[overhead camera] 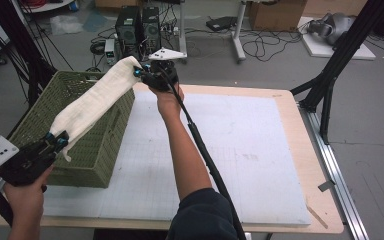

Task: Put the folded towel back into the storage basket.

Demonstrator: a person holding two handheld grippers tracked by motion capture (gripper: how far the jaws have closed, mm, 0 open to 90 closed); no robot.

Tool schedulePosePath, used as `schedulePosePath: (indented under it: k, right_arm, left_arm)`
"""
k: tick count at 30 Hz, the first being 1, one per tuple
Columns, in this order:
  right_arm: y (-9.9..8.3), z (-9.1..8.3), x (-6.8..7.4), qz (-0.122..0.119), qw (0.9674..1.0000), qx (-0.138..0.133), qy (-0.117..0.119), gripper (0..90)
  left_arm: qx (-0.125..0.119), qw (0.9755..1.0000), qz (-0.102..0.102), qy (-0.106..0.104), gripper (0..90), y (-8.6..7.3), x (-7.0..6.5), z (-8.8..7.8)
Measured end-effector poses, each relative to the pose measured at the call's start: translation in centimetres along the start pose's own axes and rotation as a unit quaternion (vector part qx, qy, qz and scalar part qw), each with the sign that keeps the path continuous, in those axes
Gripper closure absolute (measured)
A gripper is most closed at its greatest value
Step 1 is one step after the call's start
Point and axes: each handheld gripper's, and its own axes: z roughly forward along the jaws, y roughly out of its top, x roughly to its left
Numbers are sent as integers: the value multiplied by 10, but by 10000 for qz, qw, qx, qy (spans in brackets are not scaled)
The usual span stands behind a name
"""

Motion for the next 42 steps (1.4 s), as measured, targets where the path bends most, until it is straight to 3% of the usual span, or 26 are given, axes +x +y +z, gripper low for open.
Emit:
schedulePosePath:
  k: [20, 35, 42]
  right_arm:
    - [4, 52, 18, -36, 9999, 123, 8, 802]
    - [6, 86, 37, -27, 9997, 227, 75, 803]
    - [11, 102, 51, -102, 9995, 251, 138, 804]
  left_arm:
    - [133, 9998, 36, 163, 807, -6, 6, -7]
    - [117, 9994, -147, 298, 807, -9, 16, -12]
    - [135, 9993, -136, 307, 807, -10, 17, -12]
